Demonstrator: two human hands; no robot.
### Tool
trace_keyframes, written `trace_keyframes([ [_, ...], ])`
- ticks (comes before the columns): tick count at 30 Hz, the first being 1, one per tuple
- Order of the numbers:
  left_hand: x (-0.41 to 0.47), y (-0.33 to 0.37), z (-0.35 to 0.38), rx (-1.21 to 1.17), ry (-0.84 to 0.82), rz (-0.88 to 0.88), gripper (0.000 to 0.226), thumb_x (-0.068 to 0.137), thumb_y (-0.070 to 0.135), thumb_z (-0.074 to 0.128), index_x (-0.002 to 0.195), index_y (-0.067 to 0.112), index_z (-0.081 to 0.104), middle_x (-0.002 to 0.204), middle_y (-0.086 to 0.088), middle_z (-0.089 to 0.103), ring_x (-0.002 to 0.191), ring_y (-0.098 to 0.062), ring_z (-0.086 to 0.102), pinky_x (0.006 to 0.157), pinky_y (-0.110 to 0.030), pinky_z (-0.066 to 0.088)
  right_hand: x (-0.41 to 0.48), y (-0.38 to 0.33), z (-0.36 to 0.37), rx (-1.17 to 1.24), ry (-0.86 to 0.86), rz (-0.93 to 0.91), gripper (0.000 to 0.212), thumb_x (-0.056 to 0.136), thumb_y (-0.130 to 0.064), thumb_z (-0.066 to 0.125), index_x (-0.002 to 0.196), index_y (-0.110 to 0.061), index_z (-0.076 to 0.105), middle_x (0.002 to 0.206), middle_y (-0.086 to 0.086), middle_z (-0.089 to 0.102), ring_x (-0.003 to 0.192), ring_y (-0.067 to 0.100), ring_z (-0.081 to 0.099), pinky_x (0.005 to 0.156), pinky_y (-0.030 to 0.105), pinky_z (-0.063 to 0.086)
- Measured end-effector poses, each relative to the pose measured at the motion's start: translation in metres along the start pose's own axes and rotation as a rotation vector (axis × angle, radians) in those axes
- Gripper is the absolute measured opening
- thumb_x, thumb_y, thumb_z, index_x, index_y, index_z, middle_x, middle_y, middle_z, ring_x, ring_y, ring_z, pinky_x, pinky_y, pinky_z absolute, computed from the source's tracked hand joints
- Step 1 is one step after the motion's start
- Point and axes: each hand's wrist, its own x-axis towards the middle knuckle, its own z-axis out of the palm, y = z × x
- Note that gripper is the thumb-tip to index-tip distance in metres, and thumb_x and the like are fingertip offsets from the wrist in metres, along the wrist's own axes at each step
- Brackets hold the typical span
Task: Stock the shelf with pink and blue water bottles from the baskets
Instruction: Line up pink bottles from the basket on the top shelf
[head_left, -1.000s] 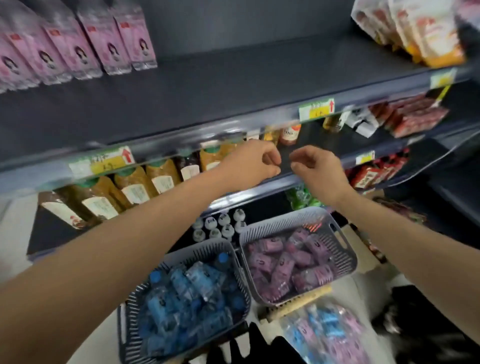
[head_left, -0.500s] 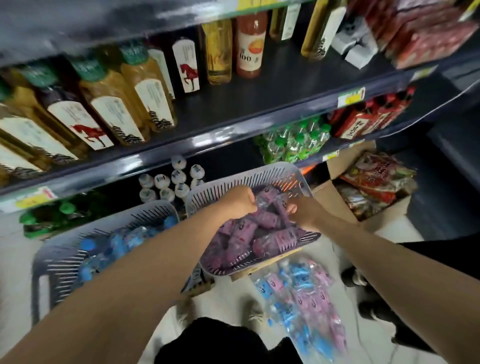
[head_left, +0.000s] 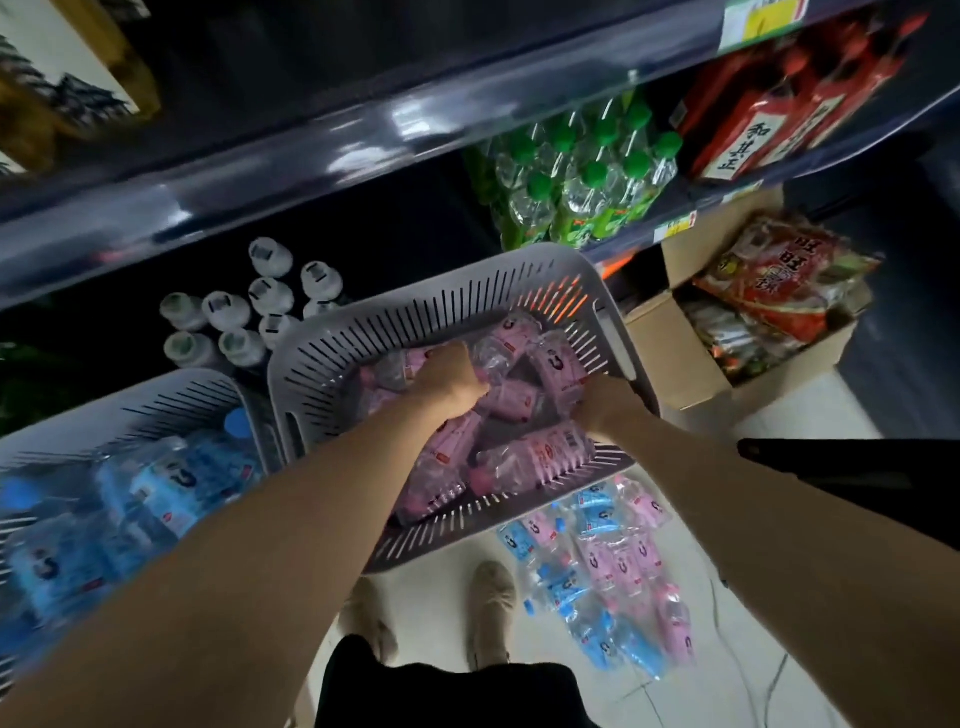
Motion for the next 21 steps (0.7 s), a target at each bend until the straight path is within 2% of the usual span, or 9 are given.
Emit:
trace_keyframes([
  [3,0.016,-0.003,0.011,0.000,-0.032,-0.033,0.056,0.091,0.008,0.057,0.141,0.002,0.032,0.073,0.006,0.041,0.059,-0.001,0.040,0.047,-0.020,0.036,0.008,-0.006,0.008,0.006,-0.009,0.042,0.029,0.093,-0.011,0.048,0.118,0.001,0.056,0.120,0.020,0.059,0.113,0.035,0.057,0.087,0.036,0.047],
  [5,0.023,-0.006,0.018,0.001,-0.049,-0.054,0.058,0.092,0.006,0.055,0.143,0.002,0.028,0.074,0.006,0.042,0.060,-0.003,0.041,0.049,-0.020,0.039,0.015,-0.009,0.012,-0.028,0.019,0.051,0.031,0.094,-0.010,0.045,0.122,0.001,0.053,0.123,0.021,0.057,0.115,0.037,0.054,0.089,0.039,0.046],
  [8,0.032,-0.009,0.024,0.017,-0.028,-0.049,0.047,0.093,0.008,0.053,0.136,-0.001,0.039,0.086,-0.002,0.055,0.060,-0.004,0.046,0.050,-0.022,0.041,0.022,-0.016,0.018,-0.111,0.053,0.110,0.038,0.093,-0.008,0.047,0.130,0.003,0.043,0.126,0.019,0.055,0.118,0.034,0.055,0.086,0.037,0.049],
  [12,0.035,-0.010,0.021,-0.008,-0.003,-0.049,0.030,0.093,0.010,0.054,0.120,-0.002,0.052,0.079,-0.002,0.053,0.059,-0.007,0.049,0.048,-0.023,0.041,0.023,-0.026,0.027,-0.203,0.101,0.183,0.042,0.093,-0.013,0.049,0.132,0.001,0.042,0.125,0.013,0.056,0.114,0.029,0.058,0.071,0.034,0.048],
  [14,0.035,-0.010,0.016,-0.060,0.041,-0.028,0.039,0.091,0.012,0.057,0.127,0.001,0.047,0.089,-0.004,0.056,0.066,-0.009,0.053,0.048,-0.020,0.040,0.025,-0.028,0.029,-0.254,0.127,0.192,0.040,0.092,-0.014,0.051,0.130,-0.001,0.046,0.123,0.011,0.056,0.112,0.027,0.059,0.065,0.032,0.044],
  [17,0.033,-0.012,0.006,-0.118,0.104,0.023,0.054,0.089,0.012,0.060,0.137,0.006,0.038,0.110,-0.008,0.059,0.080,-0.012,0.061,0.059,-0.020,0.049,0.026,-0.030,0.029,-0.263,0.149,0.192,0.034,0.090,-0.014,0.055,0.123,-0.002,0.053,0.118,0.010,0.060,0.108,0.026,0.062,0.065,0.032,0.047],
  [18,0.031,-0.013,0.002,-0.128,0.111,0.032,0.053,0.089,0.011,0.060,0.137,0.006,0.038,0.107,-0.006,0.060,0.080,-0.011,0.061,0.061,-0.019,0.050,0.025,-0.031,0.030,-0.236,0.163,0.204,0.036,0.091,-0.014,0.054,0.124,-0.001,0.051,0.117,0.011,0.061,0.107,0.027,0.062,0.066,0.033,0.049],
  [21,0.023,-0.018,-0.001,-0.150,0.127,0.060,0.037,0.090,0.005,0.057,0.124,0.005,0.045,0.083,0.006,0.051,0.070,-0.003,0.052,0.051,-0.018,0.041,0.024,-0.034,0.034,-0.058,0.204,0.242,0.037,0.093,-0.011,0.050,0.127,0.000,0.039,0.118,0.018,0.060,0.108,0.033,0.060,0.073,0.037,0.051],
])
